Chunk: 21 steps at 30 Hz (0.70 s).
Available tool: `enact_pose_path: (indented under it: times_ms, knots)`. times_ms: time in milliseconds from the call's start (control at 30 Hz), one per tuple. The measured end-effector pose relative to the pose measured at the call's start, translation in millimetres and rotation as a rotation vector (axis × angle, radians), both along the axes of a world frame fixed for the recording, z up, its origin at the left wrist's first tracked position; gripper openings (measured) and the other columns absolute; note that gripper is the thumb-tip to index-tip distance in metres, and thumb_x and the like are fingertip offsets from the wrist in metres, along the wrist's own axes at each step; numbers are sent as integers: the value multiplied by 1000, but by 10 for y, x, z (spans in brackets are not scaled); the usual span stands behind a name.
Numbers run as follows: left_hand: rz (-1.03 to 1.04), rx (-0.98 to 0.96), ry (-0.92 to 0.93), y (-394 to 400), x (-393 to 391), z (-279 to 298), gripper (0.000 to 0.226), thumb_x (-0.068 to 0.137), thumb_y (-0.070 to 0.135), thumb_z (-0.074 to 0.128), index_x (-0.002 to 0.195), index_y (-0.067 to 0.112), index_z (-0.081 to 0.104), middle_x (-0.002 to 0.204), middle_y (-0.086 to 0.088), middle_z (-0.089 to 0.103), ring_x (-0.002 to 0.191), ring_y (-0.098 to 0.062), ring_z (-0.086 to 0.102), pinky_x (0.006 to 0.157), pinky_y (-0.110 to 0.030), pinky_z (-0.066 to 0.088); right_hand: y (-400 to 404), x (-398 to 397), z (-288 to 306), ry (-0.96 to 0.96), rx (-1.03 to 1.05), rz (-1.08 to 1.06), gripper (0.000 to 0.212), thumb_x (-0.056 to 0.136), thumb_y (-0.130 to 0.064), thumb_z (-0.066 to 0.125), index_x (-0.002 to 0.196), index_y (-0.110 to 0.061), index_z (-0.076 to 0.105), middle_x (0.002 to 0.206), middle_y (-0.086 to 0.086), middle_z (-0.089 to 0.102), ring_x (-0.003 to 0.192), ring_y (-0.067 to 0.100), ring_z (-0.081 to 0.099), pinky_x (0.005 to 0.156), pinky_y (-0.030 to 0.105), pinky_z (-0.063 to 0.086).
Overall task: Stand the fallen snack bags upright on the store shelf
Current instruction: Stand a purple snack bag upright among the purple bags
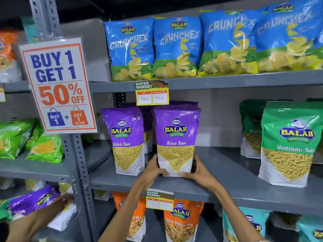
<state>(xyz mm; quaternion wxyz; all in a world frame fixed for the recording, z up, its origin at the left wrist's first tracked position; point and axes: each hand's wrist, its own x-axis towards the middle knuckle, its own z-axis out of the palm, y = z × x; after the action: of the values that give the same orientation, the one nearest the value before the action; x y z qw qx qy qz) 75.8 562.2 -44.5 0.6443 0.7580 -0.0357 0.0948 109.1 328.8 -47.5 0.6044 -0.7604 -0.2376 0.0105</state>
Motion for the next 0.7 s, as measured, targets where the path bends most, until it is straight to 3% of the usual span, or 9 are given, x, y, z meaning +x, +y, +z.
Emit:
enact_pose_path:
  times_ms: [67,133,200,233,333,400,500,600,700]
  knots:
    - [5,68,49,65,76,-58,103,47,4,80,144,23,49,139,-5,65,124,-31,63,91,-61,59,1,70,-29,-15,-32,-32,85,67,-4,91,136,-13,42,130,-3,61,120,10,60,90,11,50]
    - [7,129,89,111,112,-75,110,47,8,81,149,24,44,141,-5,64,125,-27,63,94,-57,60,23,112,-29,-24,-31,-64,88,63,-2,91,136,-12,44,133,3,62,120,13,62,96,20,53]
    - [-8,143,87,100,76,-54,93,54,3,78,139,26,52,132,-10,68,123,-27,64,97,-50,59,45,127,-38,-29,-33,-81,92,61,-6,92,138,-13,42,134,3,62,122,17,61,105,35,52]
    - [-17,167,75,73,28,-19,81,58,-1,75,131,28,55,127,-9,69,119,-25,64,95,-45,56,53,112,-35,-28,-33,-92,91,62,-6,91,138,-12,41,133,2,62,123,18,61,105,36,51]
    - [-21,221,45,6,-57,27,80,65,0,70,138,26,49,137,-2,65,128,-20,59,106,-47,53,75,48,-58,-39,-57,-123,87,68,-3,88,140,-11,39,126,-7,59,123,17,58,94,16,49]
    - [-28,227,50,-23,-107,50,81,66,-2,68,138,27,47,134,3,65,127,-17,60,107,-48,53,77,-24,-73,-54,-66,-124,85,71,-7,87,140,-12,38,125,-9,58,124,16,57,92,13,46]
    - [-48,239,53,-79,-183,84,71,67,-8,66,127,27,52,123,5,68,117,-13,62,101,-42,55,47,-108,-82,-62,-84,-133,82,72,-11,86,138,-16,38,125,-12,57,124,14,56,97,22,45]
    - [-47,216,60,-109,-260,86,64,71,-19,62,121,20,57,116,0,71,102,-10,65,80,-25,55,28,-193,-83,-79,-111,-143,82,72,-13,86,139,-18,39,127,-11,57,126,14,56,103,28,46]
    - [-21,211,67,-113,-309,85,58,63,-9,65,117,12,59,107,-8,68,97,-19,60,76,-32,47,22,-262,-70,-106,-125,-138,86,72,-15,85,143,-18,37,135,-5,57,128,15,56,108,34,46]
